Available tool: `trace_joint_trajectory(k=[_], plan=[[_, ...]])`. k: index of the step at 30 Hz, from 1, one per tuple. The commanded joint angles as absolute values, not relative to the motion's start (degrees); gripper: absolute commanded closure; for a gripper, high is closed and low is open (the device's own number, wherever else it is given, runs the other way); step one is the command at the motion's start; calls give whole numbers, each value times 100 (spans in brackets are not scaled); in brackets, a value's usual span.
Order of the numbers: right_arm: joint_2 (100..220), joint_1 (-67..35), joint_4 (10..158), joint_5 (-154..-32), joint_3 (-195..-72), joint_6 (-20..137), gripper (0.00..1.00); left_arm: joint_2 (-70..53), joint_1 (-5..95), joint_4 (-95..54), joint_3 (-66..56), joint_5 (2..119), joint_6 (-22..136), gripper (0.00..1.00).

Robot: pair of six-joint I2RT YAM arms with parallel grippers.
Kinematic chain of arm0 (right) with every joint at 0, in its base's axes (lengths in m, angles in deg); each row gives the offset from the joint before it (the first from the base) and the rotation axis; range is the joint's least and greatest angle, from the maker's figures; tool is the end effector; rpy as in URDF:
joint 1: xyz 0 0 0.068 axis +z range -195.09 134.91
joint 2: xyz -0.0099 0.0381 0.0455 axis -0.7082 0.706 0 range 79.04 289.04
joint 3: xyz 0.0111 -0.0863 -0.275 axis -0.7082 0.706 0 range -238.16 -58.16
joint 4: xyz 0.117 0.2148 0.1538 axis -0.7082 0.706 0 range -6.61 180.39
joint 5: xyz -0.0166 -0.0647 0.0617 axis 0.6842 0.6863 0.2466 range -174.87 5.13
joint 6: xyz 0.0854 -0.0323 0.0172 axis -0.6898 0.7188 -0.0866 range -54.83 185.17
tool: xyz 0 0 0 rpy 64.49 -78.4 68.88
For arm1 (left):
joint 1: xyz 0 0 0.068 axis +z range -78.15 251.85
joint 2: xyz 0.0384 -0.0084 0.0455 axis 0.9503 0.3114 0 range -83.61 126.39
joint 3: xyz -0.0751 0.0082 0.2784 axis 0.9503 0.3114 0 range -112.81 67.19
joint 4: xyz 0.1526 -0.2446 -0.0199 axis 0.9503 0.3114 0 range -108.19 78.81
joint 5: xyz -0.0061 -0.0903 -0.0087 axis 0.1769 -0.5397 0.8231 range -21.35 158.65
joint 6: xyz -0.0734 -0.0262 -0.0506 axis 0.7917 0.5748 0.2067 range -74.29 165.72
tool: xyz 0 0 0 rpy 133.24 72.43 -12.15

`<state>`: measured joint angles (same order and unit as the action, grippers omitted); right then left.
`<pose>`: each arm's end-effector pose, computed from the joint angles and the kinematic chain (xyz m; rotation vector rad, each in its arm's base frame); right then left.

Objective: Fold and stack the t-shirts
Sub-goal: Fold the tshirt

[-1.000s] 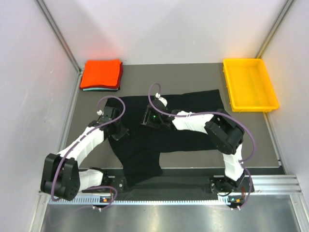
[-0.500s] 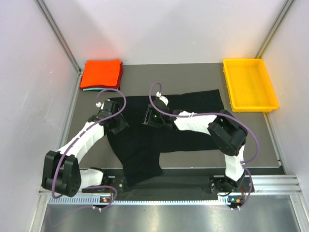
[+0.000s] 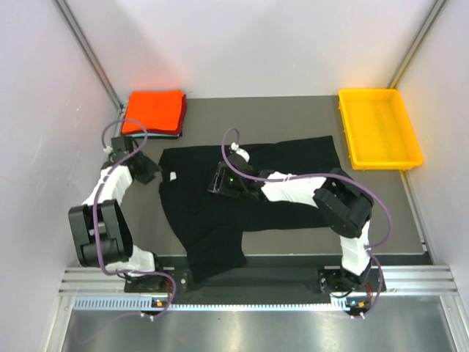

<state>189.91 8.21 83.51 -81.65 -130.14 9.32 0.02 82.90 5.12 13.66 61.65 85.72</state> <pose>0.2986 0.3926 0.1508 0.0868 2.4300 0.9052 0.3453 0.0570 0.1803 -1.0437 2.3047 -0.3591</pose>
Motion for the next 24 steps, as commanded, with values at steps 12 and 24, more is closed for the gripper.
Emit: trace_joint_trajectory(k=[12, 24], plan=[[19716, 1600, 8472, -7810, -14173, 2050, 59, 2466, 8917, -878, -469, 4449, 8536, 85], [20639, 1775, 9376, -7451, -15466, 3423, 59, 3521, 9110, -1054, -874, 4193, 8641, 92]])
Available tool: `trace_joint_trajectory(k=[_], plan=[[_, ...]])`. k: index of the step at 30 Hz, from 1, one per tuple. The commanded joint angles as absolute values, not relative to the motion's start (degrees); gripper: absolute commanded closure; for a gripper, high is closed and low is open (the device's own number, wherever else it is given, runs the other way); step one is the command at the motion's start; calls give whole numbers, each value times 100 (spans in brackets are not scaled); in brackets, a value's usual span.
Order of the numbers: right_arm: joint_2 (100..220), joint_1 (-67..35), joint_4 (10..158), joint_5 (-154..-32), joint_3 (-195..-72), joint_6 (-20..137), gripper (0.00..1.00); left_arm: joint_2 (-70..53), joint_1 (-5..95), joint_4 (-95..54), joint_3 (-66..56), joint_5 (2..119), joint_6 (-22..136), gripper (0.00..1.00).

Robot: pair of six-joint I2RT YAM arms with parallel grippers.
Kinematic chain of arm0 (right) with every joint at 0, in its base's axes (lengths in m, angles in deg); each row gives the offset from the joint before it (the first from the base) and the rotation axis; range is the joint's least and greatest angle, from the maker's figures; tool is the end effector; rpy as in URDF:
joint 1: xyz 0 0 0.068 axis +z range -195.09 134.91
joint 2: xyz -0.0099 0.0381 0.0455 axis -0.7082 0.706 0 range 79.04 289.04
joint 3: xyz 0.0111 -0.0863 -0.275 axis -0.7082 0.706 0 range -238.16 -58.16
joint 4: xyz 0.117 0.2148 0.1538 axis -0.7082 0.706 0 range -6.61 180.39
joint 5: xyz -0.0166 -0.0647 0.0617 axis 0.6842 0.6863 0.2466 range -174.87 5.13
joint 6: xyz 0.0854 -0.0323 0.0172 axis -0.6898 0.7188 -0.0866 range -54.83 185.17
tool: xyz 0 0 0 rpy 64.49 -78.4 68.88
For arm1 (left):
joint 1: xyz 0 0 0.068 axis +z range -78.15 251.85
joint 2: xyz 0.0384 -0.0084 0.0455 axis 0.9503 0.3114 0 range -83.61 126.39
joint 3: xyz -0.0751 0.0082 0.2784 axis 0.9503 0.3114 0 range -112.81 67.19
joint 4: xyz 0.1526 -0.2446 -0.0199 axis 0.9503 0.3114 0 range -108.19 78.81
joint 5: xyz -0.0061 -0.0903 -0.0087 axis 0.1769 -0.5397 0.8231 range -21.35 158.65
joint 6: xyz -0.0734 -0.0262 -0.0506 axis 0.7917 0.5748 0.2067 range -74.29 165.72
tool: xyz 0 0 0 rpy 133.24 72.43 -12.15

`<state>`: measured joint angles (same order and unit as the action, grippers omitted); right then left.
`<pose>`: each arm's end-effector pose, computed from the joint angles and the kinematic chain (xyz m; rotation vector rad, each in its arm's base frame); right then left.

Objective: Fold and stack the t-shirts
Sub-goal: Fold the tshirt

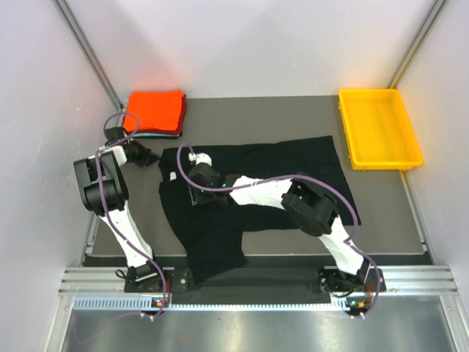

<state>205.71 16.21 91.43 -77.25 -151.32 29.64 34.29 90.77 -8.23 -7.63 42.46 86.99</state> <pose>0.2818 0.4915 0.1329 -0.4640 2.3507 0.7001 0.4679 0.1212 0.0986 -1.0855 2.2609 -0.7329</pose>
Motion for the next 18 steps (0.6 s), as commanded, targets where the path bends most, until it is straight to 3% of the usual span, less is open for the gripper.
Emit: trace_joint_trajectory(k=[1, 13, 18], plan=[[20656, 1802, 9420, -7398, -15536, 3467, 58, 3521, 9110, -1054, -866, 4193, 8623, 92], [20692, 1925, 9482, -7248, -15580, 3564, 59, 2977, 9110, -395, -1278, 4703, 8404, 92], [20692, 1969, 9350, -7362, -15624, 3529, 59, 2696, 9110, -648, -1191, 4300, 8658, 91]])
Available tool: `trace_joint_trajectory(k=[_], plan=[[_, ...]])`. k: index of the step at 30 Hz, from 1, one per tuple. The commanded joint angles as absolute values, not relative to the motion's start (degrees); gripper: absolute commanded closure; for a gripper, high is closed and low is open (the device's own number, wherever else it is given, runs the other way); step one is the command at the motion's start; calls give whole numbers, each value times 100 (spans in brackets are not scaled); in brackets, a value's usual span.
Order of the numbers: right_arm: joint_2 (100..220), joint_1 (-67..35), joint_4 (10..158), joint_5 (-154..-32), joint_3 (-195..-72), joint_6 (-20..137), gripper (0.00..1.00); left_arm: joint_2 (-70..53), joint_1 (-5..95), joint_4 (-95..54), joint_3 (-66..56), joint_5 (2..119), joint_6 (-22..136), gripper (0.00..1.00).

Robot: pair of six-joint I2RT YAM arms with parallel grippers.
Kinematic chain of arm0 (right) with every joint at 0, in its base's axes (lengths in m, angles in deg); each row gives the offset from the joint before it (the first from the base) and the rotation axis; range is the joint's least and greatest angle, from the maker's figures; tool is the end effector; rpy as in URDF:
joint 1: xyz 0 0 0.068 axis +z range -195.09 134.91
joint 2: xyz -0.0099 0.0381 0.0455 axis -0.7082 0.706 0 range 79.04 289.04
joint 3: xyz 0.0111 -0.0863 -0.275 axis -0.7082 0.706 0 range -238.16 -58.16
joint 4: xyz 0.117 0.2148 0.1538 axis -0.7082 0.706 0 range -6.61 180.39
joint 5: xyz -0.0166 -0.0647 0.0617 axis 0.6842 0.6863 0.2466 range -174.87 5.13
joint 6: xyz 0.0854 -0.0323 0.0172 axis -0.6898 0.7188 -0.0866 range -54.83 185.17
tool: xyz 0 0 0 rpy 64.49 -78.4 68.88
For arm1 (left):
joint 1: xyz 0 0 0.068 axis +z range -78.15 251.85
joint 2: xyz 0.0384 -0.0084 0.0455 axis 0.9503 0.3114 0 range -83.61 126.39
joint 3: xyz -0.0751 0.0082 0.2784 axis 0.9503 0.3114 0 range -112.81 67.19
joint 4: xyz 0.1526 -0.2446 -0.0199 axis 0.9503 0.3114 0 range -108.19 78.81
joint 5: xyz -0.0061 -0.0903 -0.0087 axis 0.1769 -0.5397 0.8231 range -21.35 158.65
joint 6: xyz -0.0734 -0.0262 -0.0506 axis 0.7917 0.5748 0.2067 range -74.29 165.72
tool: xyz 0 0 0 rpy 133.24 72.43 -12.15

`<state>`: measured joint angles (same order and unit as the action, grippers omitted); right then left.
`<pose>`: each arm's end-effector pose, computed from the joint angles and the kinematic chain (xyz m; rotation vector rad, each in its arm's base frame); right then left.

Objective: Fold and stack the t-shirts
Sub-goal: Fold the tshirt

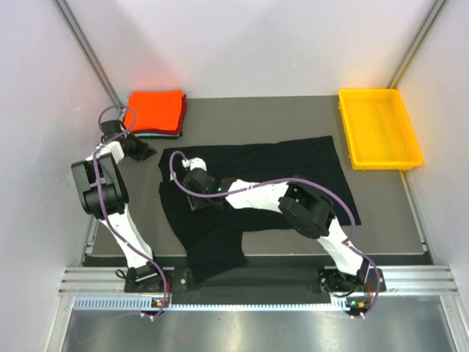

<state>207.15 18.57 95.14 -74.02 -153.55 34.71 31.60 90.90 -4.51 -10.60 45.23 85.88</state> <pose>0.2659 0.5015 0.1269 -0.5952 2.3324 0.5833 0.4723 0.1278 0.1308 -1.0623 2.2357 -0.6630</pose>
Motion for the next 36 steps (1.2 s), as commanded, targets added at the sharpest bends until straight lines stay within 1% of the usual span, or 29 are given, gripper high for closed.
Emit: trace_joint_trajectory(k=[1, 7, 16, 22, 25, 27, 28, 32, 36], plan=[[20744, 1977, 9359, -7380, -15668, 3503, 59, 2669, 9101, -719, -1138, 4160, 8719, 91], [20947, 2004, 9456, -7485, -15782, 3371, 58, 2765, 9101, -887, -743, 4106, 8878, 92], [21043, 2030, 9649, -7318, -15914, 3371, 58, 3275, 9084, -1036, -619, 4026, 8922, 100], [21026, 2039, 9763, -7204, -15853, 3388, 71, 3407, 9057, -852, -646, 4351, 8720, 100], [20991, 2039, 9807, -7169, -15853, 3415, 73, 3486, 9057, -808, -672, 4430, 8694, 100], [20973, 2048, 9816, -7160, -15853, 3415, 80, 3521, 9040, -773, -681, 4501, 8667, 100], [20973, 2048, 9816, -7186, -15853, 3415, 86, 3539, 9049, -738, -698, 4553, 8641, 100], [20903, 2039, 9816, -7221, -15809, 3415, 100, 3556, 9040, -606, -777, 4641, 8553, 100], [20727, 2048, 9746, -7274, -15739, 3450, 100, 3600, 9040, -535, -857, 4642, 8527, 100]])
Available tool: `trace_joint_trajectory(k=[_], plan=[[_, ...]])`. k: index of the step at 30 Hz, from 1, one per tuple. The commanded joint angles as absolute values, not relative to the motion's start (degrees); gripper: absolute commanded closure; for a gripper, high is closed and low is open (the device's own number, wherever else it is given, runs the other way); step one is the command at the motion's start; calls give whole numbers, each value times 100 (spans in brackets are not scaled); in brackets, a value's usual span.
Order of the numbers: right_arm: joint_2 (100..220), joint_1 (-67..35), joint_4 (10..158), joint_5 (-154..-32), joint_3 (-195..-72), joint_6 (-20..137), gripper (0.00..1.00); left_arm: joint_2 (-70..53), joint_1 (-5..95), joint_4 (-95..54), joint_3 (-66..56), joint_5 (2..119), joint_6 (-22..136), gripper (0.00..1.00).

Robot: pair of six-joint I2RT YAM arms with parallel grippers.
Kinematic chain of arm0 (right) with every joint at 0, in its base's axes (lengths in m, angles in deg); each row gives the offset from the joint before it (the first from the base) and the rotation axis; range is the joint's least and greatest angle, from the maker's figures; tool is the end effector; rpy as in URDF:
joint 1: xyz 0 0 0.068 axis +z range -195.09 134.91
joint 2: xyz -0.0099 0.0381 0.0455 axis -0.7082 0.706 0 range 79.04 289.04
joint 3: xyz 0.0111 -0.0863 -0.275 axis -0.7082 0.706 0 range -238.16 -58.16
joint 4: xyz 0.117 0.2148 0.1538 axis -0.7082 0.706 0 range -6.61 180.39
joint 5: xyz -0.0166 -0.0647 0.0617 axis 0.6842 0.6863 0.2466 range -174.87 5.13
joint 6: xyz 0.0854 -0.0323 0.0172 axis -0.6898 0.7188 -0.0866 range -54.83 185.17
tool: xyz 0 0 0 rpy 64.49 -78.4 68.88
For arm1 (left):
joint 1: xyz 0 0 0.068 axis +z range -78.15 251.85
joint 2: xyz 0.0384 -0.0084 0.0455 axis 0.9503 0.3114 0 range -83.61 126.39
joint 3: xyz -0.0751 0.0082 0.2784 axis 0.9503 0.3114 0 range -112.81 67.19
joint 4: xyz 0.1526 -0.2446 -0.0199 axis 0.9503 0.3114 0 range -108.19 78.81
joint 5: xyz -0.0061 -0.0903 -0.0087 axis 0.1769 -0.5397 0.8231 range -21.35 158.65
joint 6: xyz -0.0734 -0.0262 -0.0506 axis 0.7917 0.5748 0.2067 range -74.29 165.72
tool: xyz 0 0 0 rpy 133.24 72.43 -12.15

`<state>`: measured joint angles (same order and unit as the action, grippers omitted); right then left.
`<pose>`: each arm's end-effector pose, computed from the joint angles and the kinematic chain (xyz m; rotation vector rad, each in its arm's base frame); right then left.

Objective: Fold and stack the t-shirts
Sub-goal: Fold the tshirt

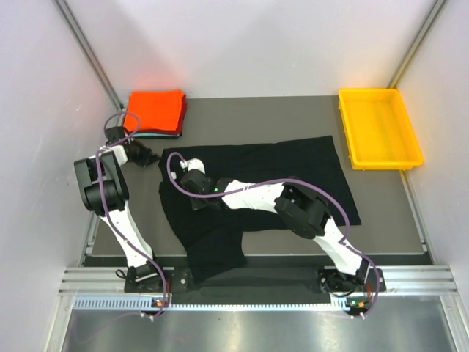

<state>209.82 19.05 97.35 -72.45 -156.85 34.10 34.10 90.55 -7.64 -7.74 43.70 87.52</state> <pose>0.2671 0.5097 0.1188 -0.5860 2.3474 0.5429 0.4676 0.1209 0.0992 -1.1056 2.2614 -0.7111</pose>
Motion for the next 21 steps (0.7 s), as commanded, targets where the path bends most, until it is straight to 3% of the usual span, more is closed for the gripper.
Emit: trace_joint_trajectory(k=[1, 21], plan=[[20649, 2039, 9720, -7292, -15730, 3502, 100, 3600, 9049, -553, -848, 4633, 8527, 100], [19848, 2030, 9544, -7582, -15062, 3564, 100, 3337, 9049, 70, -1138, 5036, 8298, 100]])
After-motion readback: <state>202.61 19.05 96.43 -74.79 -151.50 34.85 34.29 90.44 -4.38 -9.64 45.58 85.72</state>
